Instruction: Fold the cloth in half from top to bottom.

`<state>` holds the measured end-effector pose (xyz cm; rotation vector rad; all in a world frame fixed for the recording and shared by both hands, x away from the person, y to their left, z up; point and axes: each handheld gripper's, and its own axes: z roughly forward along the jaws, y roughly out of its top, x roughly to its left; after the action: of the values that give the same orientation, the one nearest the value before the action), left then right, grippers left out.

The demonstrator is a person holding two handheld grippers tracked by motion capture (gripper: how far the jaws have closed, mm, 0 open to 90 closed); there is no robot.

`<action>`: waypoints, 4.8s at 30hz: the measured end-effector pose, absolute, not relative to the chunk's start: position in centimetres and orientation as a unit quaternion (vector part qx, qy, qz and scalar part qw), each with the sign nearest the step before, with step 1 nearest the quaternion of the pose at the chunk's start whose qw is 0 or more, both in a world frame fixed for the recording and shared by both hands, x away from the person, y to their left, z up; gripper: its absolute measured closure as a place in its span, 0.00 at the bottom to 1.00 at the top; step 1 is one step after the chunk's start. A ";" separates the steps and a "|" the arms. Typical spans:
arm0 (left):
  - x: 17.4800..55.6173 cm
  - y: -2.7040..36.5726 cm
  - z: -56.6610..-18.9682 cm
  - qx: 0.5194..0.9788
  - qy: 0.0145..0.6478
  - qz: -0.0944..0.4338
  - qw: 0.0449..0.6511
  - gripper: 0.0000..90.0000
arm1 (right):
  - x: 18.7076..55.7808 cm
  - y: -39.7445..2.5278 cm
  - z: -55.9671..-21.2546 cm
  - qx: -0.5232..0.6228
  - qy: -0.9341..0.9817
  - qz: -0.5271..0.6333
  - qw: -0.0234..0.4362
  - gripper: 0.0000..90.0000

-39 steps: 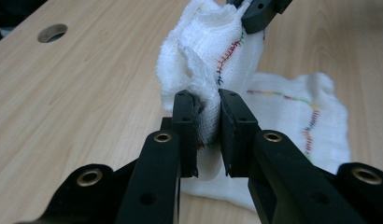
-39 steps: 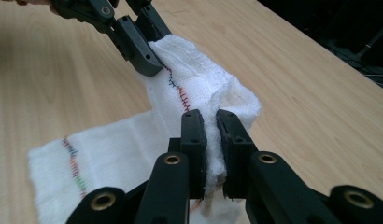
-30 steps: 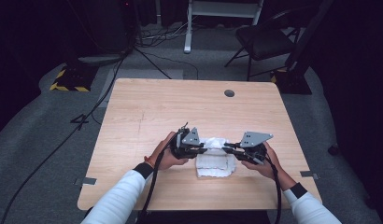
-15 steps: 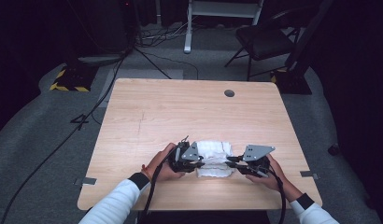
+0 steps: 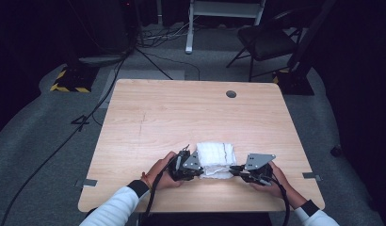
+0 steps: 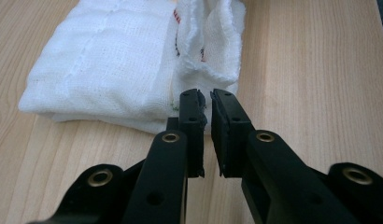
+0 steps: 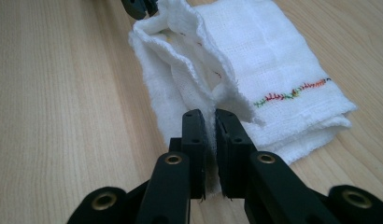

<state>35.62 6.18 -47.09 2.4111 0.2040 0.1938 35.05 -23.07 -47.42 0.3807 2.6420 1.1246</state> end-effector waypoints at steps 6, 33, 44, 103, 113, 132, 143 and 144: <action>35.7 6.8 -46.3 0.919 0.101 0.089 0.370 0.84 | 34.4 -23.8 -47.2 0.134 0.902 0.389 0.128 0.89; 36.7 2.6 -46.8 0.935 0.086 0.086 0.334 0.56 | 36.1 -22.7 -47.3 0.173 0.896 0.380 0.151 0.55; 36.2 2.8 -48.0 0.935 0.097 0.083 0.330 0.54 | 35.7 -22.3 -48.4 0.162 0.911 0.356 0.131 0.52; 33.1 15.4 -47.1 0.894 0.256 0.226 0.292 0.21 | 34.4 -32.7 -47.8 0.298 0.868 0.332 0.218 0.33; 32.6 18.7 -48.1 0.884 0.294 0.206 0.301 0.21 | 33.7 -34.0 -48.6 0.313 0.862 0.343 0.203 0.33; 32.7 22.8 -50.2 0.858 0.358 0.149 0.338 0.21 | 35.5 -21.1 -48.7 0.202 0.889 0.385 0.147 0.35; 32.8 23.0 -50.4 0.851 0.370 0.145 0.343 0.18 | 38.1 -19.0 -49.4 0.233 0.889 0.377 0.115 0.31; 32.8 23.0 -50.4 0.851 0.371 0.145 0.343 0.18 | 38.3 -18.8 -49.4 0.238 0.887 0.377 0.118 0.32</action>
<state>32.85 22.95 -50.36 2.2110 0.9628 0.3757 38.35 -18.82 -49.45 0.6972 2.5963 1.1031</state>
